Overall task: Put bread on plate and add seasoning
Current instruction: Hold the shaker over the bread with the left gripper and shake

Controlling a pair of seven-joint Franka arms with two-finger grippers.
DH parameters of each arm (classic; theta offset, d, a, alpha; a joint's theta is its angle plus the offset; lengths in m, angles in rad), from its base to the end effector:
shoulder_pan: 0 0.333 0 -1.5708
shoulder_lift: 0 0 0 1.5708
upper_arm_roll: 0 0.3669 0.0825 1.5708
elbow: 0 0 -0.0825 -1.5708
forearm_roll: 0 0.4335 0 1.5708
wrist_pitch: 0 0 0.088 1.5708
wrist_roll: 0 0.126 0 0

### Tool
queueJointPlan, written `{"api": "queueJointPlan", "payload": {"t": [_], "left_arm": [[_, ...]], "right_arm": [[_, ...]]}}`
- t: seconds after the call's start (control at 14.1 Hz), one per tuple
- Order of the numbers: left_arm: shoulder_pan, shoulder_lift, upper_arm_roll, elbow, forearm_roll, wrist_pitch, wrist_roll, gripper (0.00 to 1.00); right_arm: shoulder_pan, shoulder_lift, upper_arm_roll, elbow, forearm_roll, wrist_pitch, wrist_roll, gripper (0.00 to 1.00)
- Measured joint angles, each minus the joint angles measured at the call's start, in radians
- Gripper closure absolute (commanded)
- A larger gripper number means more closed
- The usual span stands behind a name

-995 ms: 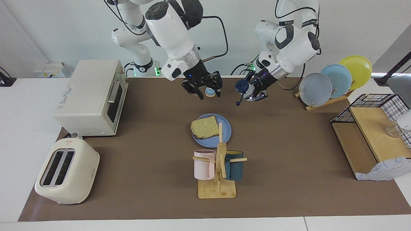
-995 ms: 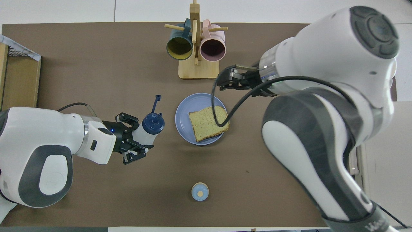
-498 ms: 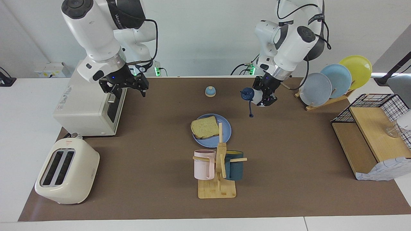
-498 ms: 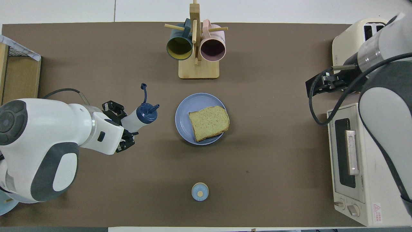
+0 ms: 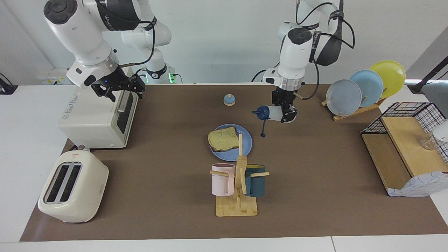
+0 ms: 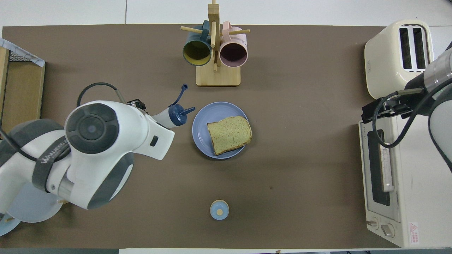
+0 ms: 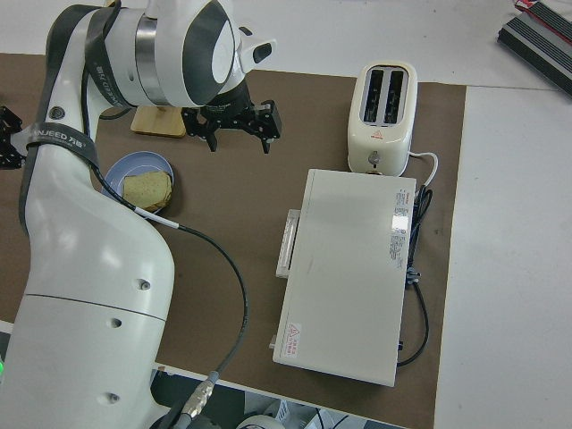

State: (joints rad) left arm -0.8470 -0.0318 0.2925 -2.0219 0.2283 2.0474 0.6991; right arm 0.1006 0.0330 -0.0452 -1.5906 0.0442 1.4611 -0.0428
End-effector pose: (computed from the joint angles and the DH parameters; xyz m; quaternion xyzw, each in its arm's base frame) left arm 0.5162 -0.2991 0.4812 -0.7757 0.6227 -0.0209 0.0998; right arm 0.5970 0.0395 0.6180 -0.9952 -0.0495 0.0813 0.0208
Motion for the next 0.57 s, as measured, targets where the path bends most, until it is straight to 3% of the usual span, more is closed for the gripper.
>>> {"api": "queueJointPlan", "payload": {"t": [0.57], "left_arm": [[-0.165,0.223,-0.005,0.172,0.260,-0.325,-0.147,1.00]], "right_arm": [[0.000,-0.032,-0.047,-0.062,-0.020,0.081,-0.050,0.00]]}}
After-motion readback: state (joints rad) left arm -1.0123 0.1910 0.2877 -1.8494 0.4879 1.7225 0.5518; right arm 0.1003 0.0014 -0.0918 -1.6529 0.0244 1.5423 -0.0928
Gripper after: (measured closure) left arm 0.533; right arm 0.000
